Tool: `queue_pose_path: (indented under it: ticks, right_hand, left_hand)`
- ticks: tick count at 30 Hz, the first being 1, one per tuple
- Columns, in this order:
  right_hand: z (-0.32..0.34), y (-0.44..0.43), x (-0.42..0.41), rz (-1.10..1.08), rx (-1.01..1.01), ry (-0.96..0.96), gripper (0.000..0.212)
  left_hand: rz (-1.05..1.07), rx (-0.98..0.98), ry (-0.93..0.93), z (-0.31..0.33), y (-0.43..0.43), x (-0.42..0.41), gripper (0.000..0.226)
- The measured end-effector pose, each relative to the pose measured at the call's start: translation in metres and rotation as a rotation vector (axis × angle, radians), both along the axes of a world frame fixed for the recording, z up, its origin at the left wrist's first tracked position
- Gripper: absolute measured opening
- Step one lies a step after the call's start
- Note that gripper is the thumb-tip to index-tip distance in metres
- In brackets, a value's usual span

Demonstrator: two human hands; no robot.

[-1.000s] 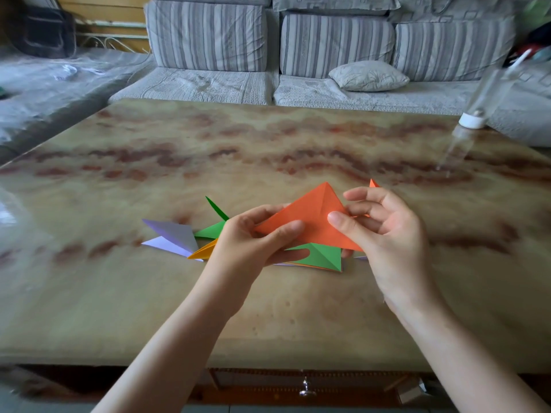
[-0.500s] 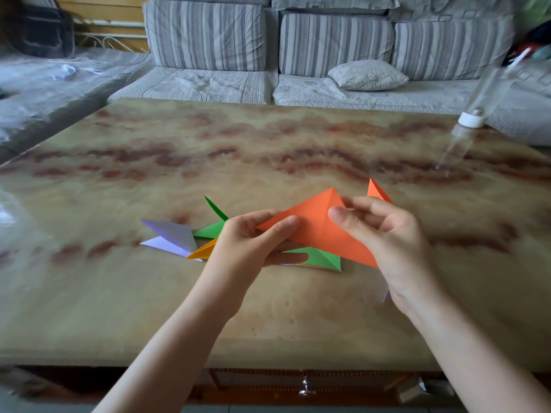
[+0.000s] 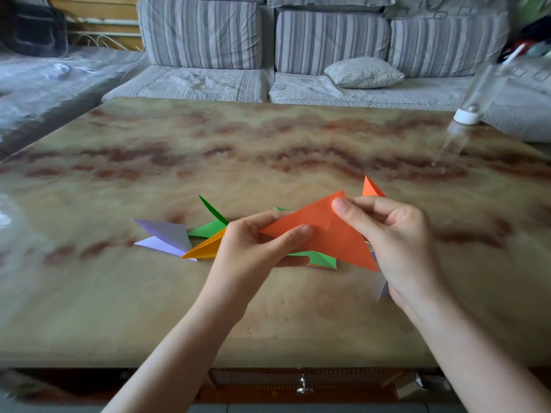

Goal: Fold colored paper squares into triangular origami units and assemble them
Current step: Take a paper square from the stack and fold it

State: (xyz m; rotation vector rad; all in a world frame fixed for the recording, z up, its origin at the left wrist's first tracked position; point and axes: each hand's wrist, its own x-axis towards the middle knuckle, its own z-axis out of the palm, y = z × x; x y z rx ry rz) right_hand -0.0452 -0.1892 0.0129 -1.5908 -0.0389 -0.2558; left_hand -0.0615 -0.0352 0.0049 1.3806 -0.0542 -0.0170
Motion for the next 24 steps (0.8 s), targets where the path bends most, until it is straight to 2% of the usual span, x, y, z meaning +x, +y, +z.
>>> queue_pose_path:
  ticks: [5,14,24]
  right_hand:
    - [0.0002,0.0012,-0.001,0.0,0.0,-0.001,0.018]
    - [0.0009,0.0005,-0.0004,0.015,-0.065,-0.055,0.009]
    - [-0.0008,-0.0002,0.0016,0.002,-0.013,-0.049,0.006]
  left_hand:
    - [0.034,-0.02,0.008,0.0001,0.0,0.0018,0.003]
    - [0.067,-0.04,0.023,-0.0009,-0.001,0.0024,0.005]
    - [0.063,-0.057,0.058,-0.0008,-0.0033,-0.0003,0.004]
